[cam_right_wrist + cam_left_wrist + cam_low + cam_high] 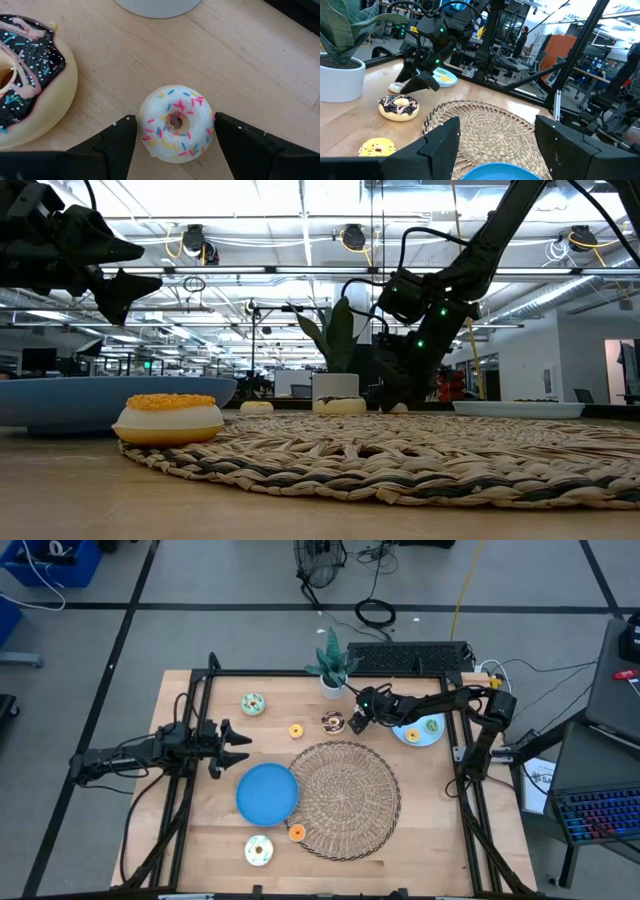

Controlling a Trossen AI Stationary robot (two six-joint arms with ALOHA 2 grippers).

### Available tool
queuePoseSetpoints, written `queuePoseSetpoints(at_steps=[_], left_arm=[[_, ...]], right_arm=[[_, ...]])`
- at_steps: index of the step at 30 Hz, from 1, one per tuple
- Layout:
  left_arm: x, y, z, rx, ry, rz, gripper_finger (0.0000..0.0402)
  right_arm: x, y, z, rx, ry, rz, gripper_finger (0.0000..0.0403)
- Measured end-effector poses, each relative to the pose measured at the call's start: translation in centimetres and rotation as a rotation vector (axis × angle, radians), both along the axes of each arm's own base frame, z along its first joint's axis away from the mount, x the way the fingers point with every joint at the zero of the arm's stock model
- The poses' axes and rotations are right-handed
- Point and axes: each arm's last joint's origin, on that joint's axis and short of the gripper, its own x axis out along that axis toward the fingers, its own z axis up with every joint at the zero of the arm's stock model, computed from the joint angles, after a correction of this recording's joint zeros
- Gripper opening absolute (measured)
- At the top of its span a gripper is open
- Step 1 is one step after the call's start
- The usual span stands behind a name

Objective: Pick & Place donuts
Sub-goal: Put the small white donut on the light blue plate

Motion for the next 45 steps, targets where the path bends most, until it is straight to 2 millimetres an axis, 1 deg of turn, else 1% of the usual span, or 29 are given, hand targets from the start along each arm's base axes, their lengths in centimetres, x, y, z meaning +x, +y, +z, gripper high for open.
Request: queuePoseSetpoints(at_steps=[8,17,21,37,45], left_arm=[[0.00,0.00,0.00,0.000,0.000,0.000,0.0255],[0.00,0.00,0.00,0.000,0.000,0.000,0.0255],[0.00,0.00,0.00,0.000,0.000,0.000,0.0255],[0.00,0.00,0.00,0.000,0.000,0.000,0.0255],[0.00,0.00,0.00,0.000,0.000,0.000,0.0255]], right_arm=[[0.00,0.00,0.00,0.000,0.000,0.000,0.0250],[0.00,0.00,0.00,0.000,0.000,0.000,0.0205],[0.00,0.00,0.00,0.001,-0.001,0.001,0.0194],[0.01,0.00,0.01,-0.012,0.014,0.025,0.0195],[0.05,-0.03,0.33,-0.020,-0.002,0.028,0.0188]])
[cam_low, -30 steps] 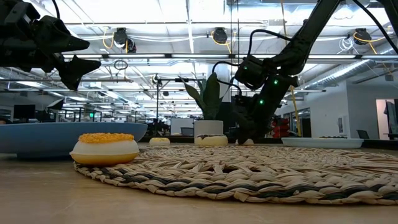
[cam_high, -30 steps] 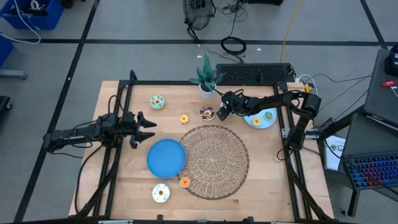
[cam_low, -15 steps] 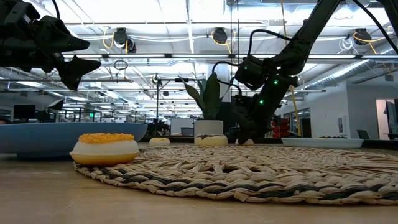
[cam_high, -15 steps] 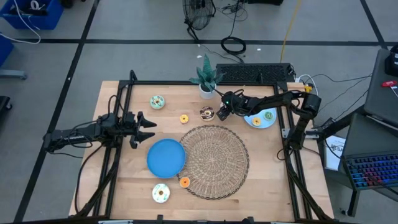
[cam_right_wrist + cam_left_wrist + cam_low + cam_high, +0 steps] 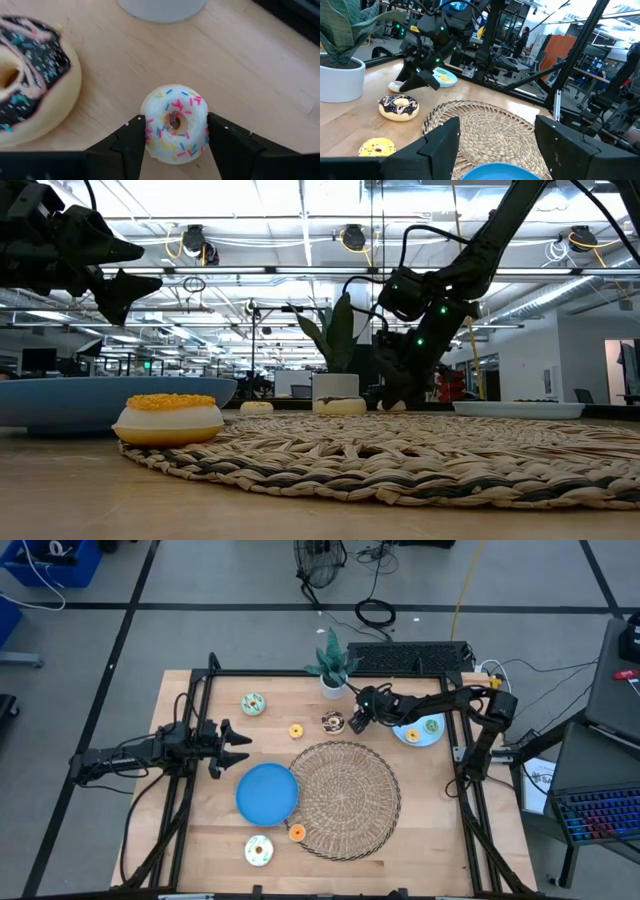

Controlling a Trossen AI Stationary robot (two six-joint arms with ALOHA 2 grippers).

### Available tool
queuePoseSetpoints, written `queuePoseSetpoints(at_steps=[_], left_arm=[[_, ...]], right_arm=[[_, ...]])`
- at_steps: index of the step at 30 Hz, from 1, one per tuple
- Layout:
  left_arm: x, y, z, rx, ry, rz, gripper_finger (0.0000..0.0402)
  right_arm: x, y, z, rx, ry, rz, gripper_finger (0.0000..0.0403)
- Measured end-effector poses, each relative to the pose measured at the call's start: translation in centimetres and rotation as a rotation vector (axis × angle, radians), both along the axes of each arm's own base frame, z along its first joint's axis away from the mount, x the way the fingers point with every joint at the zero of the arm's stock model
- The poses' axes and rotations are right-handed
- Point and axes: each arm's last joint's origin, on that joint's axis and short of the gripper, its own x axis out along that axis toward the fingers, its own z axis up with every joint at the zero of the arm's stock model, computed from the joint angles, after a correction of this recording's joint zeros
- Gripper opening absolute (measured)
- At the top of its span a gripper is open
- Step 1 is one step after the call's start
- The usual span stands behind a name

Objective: Pick & Place donuts
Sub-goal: Put the small white donut on the light blue plate

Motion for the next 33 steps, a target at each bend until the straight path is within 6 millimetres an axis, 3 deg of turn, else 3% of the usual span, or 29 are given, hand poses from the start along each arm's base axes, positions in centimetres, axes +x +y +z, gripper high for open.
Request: queuePoseSetpoints(at_steps=[16,33], left_arm=[[0.0,0.0,0.0,0.000,0.000,0.000,0.0255],[0.0,0.0,0.0,0.000,0.001,0.000,0.0255]], right_arm=[[0.3,1.2,2.8,-0.041,-0.088,0.037,0.0184],[0.9,4.1,5.3,-0.080,-0.151,0.147,0.0183]])
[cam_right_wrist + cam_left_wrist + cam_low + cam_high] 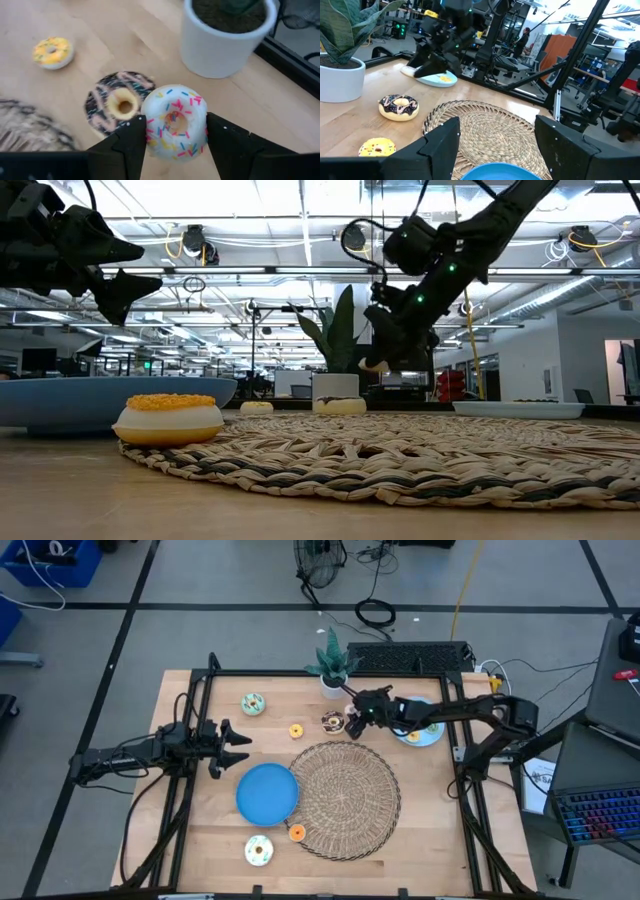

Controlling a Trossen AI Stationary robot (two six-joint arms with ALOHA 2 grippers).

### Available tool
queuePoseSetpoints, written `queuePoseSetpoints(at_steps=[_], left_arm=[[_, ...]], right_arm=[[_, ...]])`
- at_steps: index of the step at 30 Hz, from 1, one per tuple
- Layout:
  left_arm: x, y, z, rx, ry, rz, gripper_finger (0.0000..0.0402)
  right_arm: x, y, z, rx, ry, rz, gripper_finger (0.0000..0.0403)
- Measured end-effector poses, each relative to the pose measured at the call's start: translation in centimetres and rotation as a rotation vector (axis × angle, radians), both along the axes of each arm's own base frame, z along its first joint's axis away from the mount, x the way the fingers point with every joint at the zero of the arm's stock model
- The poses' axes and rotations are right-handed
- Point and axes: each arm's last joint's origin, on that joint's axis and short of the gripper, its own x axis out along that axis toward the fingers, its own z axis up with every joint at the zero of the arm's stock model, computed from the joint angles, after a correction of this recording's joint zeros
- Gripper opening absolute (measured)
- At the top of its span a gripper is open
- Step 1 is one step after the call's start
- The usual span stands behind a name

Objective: Pick & Place donuts
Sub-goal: Put the small white donut on the light blue plate

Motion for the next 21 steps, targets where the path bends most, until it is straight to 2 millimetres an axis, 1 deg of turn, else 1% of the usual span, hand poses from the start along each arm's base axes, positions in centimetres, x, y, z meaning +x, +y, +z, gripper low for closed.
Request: queuePoseSetpoints(at_steps=[7,9,12,19,21], left_arm=[[0.0,0.0,0.0,0.000,0.000,0.000,0.0255],[0.0,0.0,0.0,0.000,0.000,0.000,0.0255],[0.0,0.0,0.0,0.000,0.000,0.000,0.0255],[0.0,0.0,0.0,0.000,0.000,0.000,0.0255],[0.0,0.0,0.0,0.000,0.000,0.000,0.0255]], right_arm=[[0.3,1.4,0.5,-0.003,-0.005,0.048,0.0183],[0.0,1.7,0.6,0.003,0.014,0.054,0.0183],[0.0,1.8,0.8,0.002,0.012,0.058,0.0183],[-0.8,2.1,0.8,0.023,0.080,0.057,0.0181],[-0.9,2.1,1.0,0.020,0.071,0.056,0.0181]])
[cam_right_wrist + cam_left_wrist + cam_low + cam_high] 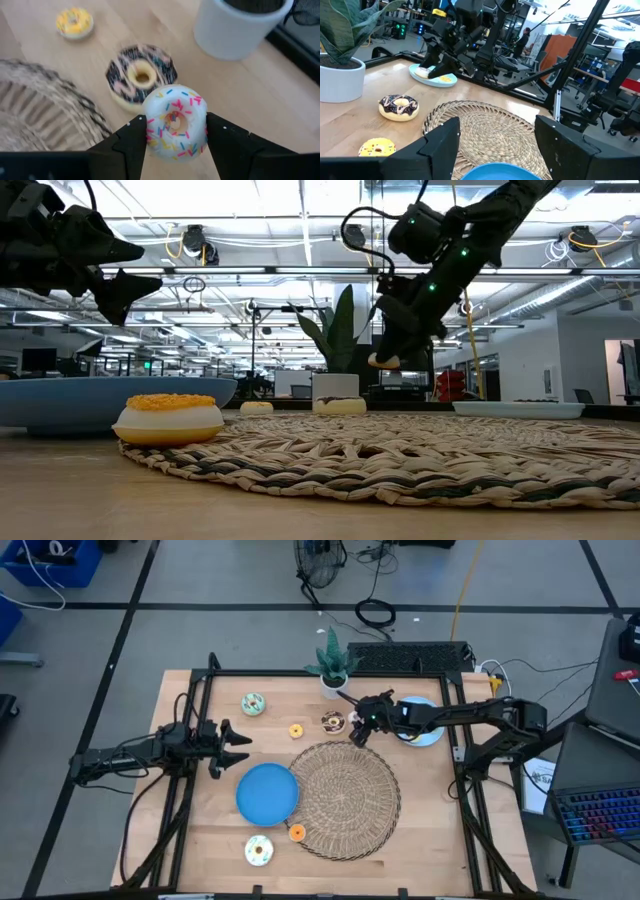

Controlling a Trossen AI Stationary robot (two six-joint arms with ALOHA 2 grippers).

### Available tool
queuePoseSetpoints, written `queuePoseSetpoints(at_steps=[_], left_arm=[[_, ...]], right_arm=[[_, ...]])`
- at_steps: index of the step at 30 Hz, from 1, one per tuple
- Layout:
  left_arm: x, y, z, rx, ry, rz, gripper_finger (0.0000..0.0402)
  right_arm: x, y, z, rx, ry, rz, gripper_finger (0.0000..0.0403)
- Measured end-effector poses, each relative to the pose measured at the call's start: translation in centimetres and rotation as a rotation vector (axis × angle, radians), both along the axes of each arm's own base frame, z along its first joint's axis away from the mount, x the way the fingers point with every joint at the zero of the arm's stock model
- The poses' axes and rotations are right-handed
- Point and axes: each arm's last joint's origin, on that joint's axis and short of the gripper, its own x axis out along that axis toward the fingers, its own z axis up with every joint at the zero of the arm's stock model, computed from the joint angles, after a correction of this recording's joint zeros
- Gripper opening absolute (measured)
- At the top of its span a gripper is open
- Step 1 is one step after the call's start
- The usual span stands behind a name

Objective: Pick & Place donuts
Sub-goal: Put the small white donut on the light blue plate

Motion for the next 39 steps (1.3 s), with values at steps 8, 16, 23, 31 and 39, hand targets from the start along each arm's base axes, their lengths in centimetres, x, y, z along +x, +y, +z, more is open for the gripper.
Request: queuePoseSetpoints(at_steps=[8,16,23,31,39], left_arm=[[0.0,0.0,0.0,0.000,0.000,0.000,0.0255],[0.0,0.0,0.0,0.000,0.000,0.000,0.0255],[0.0,0.0,0.0,0.000,0.000,0.000,0.0255],[0.0,0.0,0.0,0.000,0.000,0.000,0.0255],[0.0,0.0,0.0,0.000,0.000,0.000,0.0255]], right_arm=[[-1.5,0.4,1.7,0.008,0.013,-0.006,0.0181],[-4.3,1.2,3.9,0.043,0.055,-0.042,0.0181],[-7.3,1.7,5.1,0.001,0.147,-0.169,0.0181],[-9.5,2.2,5.1,0.046,0.195,-0.273,0.0181],[-11.0,2.6,3.5,0.069,0.245,-0.300,0.0181]])
